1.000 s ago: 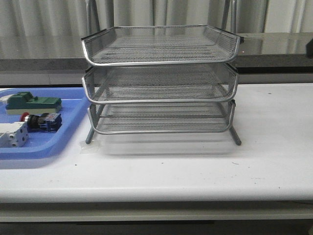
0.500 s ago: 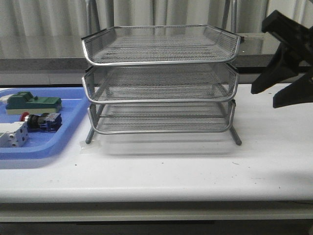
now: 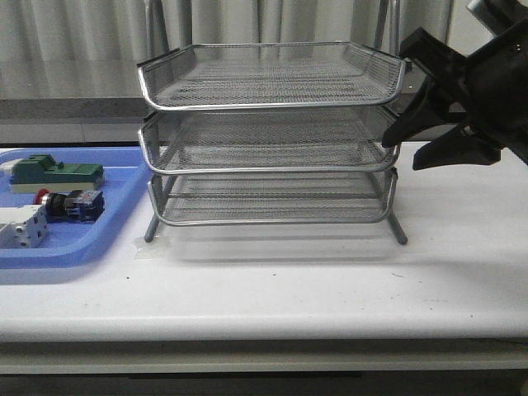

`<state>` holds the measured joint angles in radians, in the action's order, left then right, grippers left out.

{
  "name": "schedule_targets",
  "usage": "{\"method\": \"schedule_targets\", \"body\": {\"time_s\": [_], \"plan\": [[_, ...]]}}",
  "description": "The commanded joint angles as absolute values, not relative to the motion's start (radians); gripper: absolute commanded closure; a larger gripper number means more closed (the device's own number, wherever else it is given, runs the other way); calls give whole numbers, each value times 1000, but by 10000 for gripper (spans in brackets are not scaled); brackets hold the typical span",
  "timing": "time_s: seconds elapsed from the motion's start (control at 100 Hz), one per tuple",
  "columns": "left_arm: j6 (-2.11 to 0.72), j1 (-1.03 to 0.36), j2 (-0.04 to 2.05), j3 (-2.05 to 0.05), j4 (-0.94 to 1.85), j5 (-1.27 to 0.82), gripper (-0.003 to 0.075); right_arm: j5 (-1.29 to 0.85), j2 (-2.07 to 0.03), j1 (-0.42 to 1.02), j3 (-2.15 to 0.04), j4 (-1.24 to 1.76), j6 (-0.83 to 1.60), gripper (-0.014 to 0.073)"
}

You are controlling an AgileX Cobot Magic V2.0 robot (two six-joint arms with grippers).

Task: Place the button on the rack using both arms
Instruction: 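Hook the right gripper on the middle mesh tray and pull it outward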

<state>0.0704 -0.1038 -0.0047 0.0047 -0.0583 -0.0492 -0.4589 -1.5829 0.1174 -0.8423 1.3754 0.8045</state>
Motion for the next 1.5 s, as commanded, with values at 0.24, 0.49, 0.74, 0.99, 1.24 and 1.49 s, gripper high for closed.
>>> {"method": "schedule_targets", "body": {"time_s": [0.24, 0.49, 0.74, 0.99, 1.24, 1.49], "plan": [[80, -104, -36, 37, -53, 30, 741, -536, -1655, 119, -954, 1413, 824, 253], [80, -104, -36, 37, -53, 30, 741, -539, -1668, 119, -959, 1413, 824, 274], [80, -104, -36, 37, -53, 30, 741, -550, -1669, 119, -959, 1413, 824, 537], [80, -104, -36, 37, -53, 30, 741, -568, -1669, 119, -956, 1395, 824, 569], [80, -104, -36, 37, -53, 30, 741, -595, -1657, 119, -894, 1362, 824, 569], [80, -104, -36, 37, -53, 30, 741, -580, -1546, 119, -768, 1337, 842, 569]]}}
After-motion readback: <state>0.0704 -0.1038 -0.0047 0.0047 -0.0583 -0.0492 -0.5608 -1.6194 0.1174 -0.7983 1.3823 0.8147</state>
